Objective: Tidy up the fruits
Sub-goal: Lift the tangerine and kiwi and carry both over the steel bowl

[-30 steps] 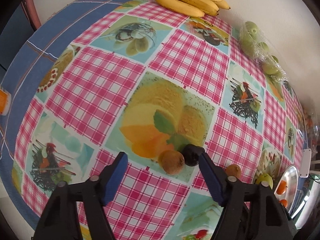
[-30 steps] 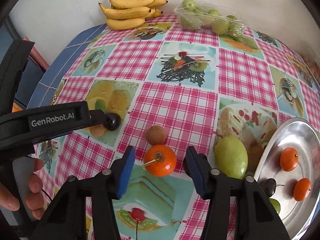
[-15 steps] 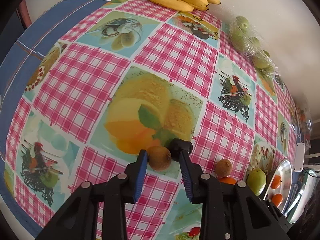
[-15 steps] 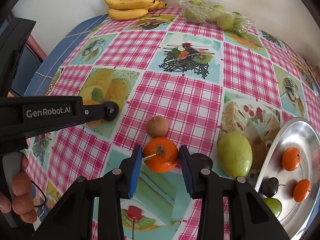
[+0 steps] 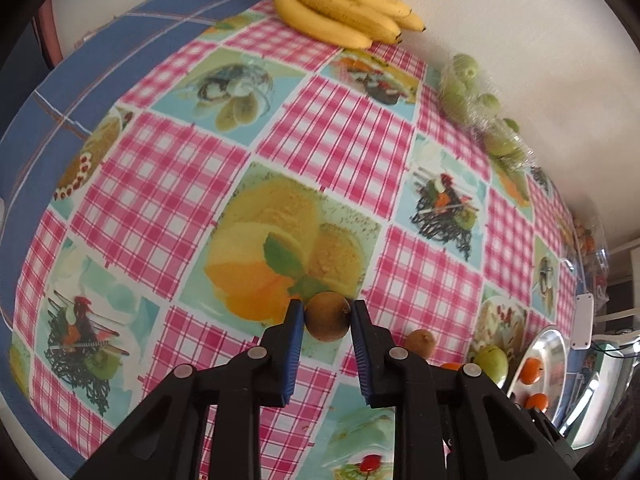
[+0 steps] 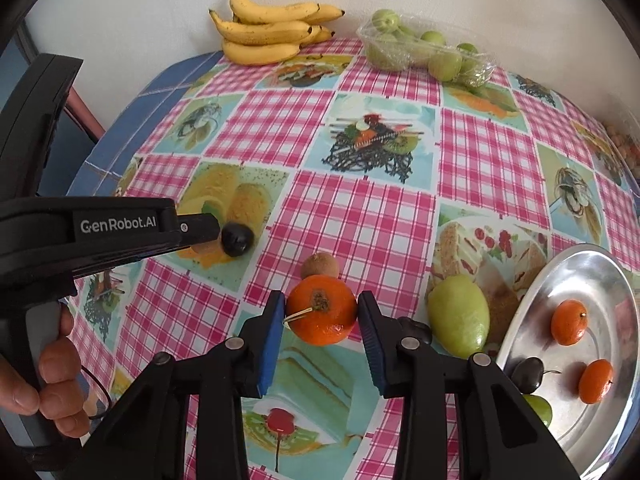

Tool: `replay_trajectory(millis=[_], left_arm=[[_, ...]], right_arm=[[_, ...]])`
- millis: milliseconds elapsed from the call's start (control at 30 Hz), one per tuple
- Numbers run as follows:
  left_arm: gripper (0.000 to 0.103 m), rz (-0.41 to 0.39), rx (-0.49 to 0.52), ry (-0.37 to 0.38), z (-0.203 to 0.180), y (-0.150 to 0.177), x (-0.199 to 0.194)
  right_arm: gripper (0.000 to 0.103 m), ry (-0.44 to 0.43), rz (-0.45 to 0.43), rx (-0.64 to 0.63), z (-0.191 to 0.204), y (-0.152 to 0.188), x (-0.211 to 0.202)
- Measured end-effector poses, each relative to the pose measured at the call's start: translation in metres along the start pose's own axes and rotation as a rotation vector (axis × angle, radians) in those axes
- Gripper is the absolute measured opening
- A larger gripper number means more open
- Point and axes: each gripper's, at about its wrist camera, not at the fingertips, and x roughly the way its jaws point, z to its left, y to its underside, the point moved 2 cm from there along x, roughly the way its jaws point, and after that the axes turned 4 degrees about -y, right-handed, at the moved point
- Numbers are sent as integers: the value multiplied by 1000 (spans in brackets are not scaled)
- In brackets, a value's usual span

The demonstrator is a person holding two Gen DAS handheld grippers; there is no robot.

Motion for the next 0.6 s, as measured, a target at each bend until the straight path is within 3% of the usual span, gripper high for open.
replay_trajectory(millis=[267,600], left_arm=[[26,-68,23,18,-9,-5,-29],[26,-98,40,13,-19,-3,-41]], right_arm=[[39,-4,-84,40,-9,-8,-34],[39,-12,-86,53,-15,-5,-42]])
